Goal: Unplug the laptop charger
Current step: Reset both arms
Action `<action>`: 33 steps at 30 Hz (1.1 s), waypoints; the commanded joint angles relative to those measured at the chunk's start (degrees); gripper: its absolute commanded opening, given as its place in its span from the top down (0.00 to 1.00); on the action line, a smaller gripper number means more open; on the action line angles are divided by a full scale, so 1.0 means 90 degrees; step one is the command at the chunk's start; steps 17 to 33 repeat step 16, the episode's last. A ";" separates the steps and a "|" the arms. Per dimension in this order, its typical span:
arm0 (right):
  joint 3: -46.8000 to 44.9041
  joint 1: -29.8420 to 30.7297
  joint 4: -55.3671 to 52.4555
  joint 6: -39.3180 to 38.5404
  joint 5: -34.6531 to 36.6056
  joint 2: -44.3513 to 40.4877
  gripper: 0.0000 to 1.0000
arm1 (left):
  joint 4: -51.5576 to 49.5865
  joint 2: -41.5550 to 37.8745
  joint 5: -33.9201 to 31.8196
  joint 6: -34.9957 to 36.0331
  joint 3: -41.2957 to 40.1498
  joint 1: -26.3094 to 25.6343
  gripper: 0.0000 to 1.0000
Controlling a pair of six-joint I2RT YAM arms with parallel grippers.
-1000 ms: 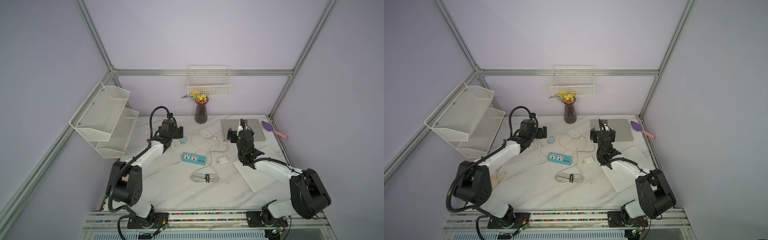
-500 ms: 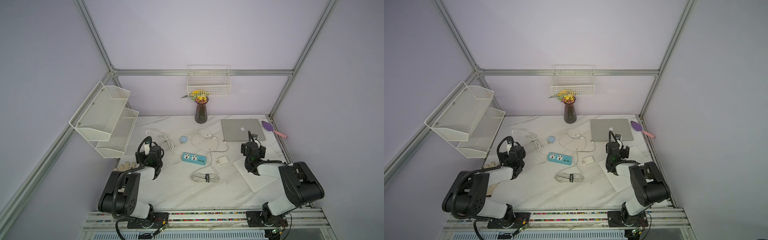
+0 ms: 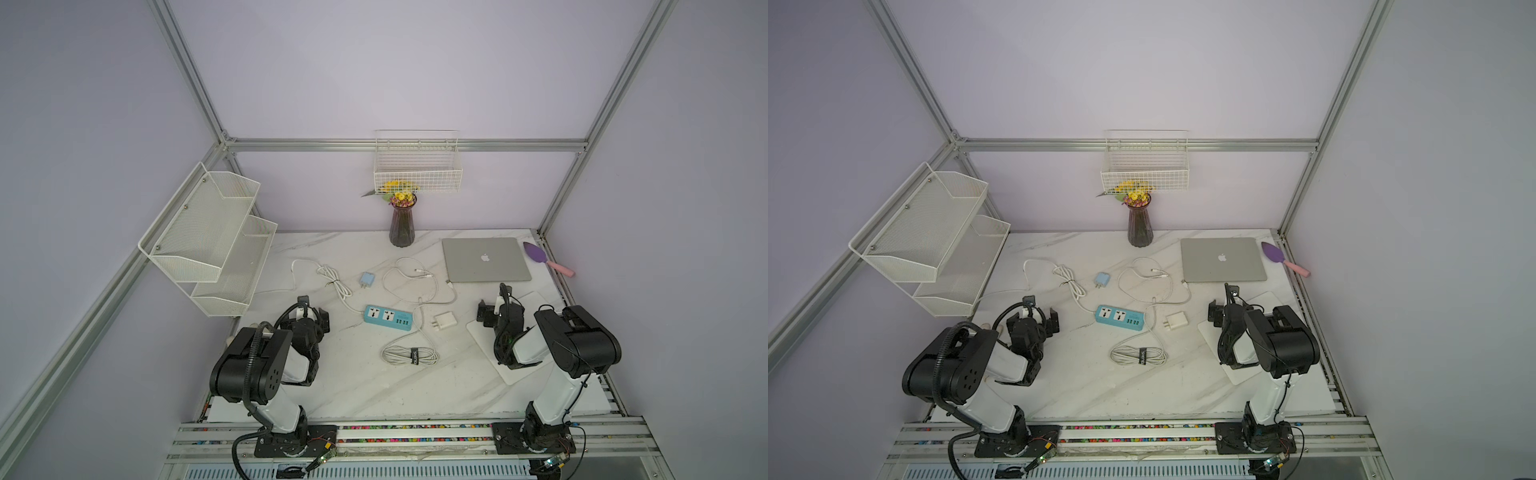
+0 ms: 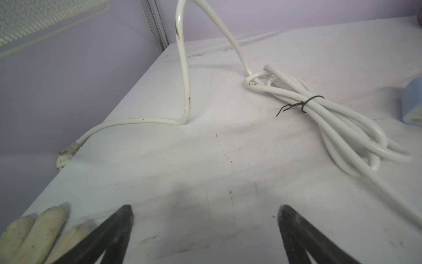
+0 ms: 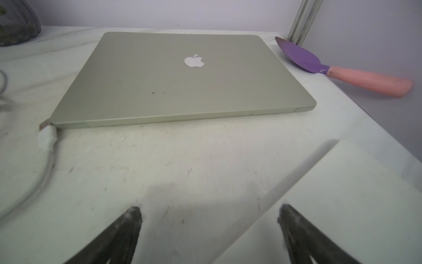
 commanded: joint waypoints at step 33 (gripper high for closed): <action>0.0303 -0.0274 -0.0050 0.0339 0.0191 -0.0153 0.03 | -0.0188 -0.0348 0.0793 -0.0279 0.0591 0.0493 0.00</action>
